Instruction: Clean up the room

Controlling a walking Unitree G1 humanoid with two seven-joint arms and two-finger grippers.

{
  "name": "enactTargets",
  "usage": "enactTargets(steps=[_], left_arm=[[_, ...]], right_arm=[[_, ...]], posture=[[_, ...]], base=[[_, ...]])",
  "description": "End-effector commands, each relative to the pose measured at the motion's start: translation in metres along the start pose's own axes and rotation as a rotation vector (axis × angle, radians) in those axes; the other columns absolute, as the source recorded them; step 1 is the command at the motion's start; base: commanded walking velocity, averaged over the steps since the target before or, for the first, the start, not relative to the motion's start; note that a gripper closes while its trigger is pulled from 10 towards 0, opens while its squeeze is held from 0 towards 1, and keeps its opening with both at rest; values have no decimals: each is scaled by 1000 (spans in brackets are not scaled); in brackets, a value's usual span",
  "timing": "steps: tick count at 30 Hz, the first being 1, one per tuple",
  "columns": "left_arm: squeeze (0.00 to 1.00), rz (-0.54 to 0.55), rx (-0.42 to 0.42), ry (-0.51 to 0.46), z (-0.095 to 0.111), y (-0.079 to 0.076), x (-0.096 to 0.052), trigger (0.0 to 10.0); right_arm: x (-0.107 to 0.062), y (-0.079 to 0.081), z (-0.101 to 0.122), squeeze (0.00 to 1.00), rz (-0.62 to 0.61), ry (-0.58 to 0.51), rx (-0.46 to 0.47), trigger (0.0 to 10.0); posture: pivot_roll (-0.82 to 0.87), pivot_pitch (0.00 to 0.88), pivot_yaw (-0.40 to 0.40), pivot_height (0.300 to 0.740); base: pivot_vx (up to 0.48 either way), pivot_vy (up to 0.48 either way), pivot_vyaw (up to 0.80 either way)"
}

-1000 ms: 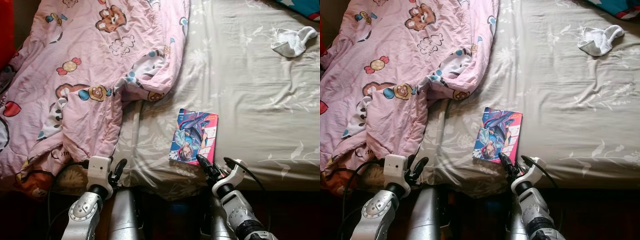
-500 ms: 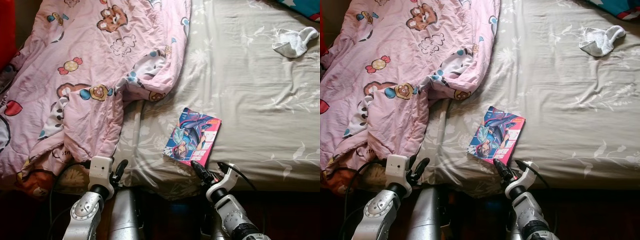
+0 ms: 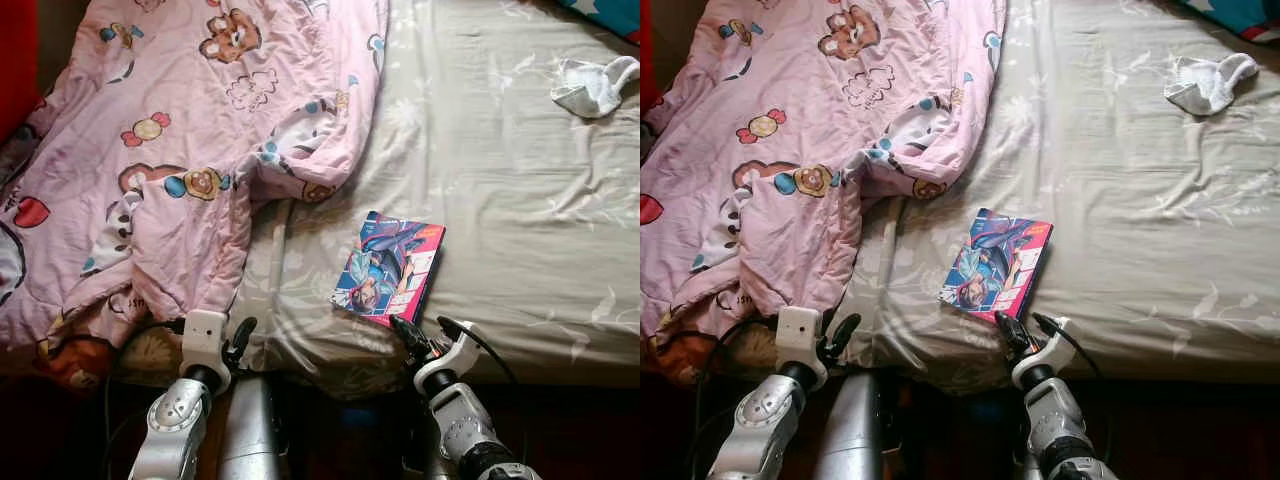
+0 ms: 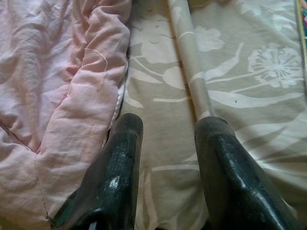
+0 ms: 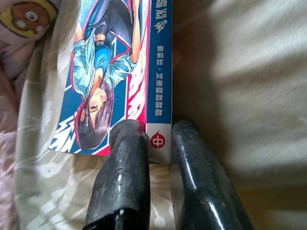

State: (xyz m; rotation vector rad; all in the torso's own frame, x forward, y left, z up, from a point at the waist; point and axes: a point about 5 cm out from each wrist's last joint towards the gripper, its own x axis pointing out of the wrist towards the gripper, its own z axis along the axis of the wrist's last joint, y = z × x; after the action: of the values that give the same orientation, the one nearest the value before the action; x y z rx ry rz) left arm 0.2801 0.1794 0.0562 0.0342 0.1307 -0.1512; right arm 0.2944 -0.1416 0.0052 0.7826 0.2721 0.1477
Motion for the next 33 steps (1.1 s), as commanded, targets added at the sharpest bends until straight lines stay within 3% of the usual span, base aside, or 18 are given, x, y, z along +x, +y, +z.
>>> enactTargets(steps=[1,2,3,9,12,15,21,25,27,33], left_arm=[[0,35,4,37,-11,8,-6,10000],[0,43,0,35,-11,9,-2,10000],[0,45,-3,34,-10,9,-1,10000],[0,48,-18,34,-12,4,10,10000],[0,53,-29,32,-14,1,14,10000],[0,61,-38,39,-17,1,15,10000],[0,75,-45,71,-26,2,17,10000],[0,85,-50,96,-31,4,17,10000],[0,90,-51,120,-34,6,16,10000],[0,98,-49,183,-46,12,11,10000]], right_arm=[[-4,-5,0,0,-40,-18,-46,0],[-2,-5,7,0,-66,-37,-131,7373],[-2,-4,11,0,-70,-54,-160,10000],[-1,-4,32,0,-93,-160,-267,10000],[-4,-3,40,0,-103,-209,-380,10000],[-8,-5,43,0,-124,-235,-432,10000],[-10,-9,37,0,-171,-164,-593,10000],[-10,-12,32,0,-199,-126,-614,10000],[-11,-13,33,0,-216,-132,-659,10000],[-6,-5,44,0,-208,-196,-681,10000]], posture=[[99,261,65,603],[79,237,56,603],[75,233,55,603],[40,190,37,603],[19,166,27,603],[7,154,19,603],[3,134,13,636],[3,117,10,656],[4,112,9,670],[-7,109,12,713]], base=[[0,0,0],[0,0,0],[0,0,0],[0,0,0],[0,0,0],[0,0,0],[0,0,0],[0,0,0],[0,0,0],[0,0,0]])
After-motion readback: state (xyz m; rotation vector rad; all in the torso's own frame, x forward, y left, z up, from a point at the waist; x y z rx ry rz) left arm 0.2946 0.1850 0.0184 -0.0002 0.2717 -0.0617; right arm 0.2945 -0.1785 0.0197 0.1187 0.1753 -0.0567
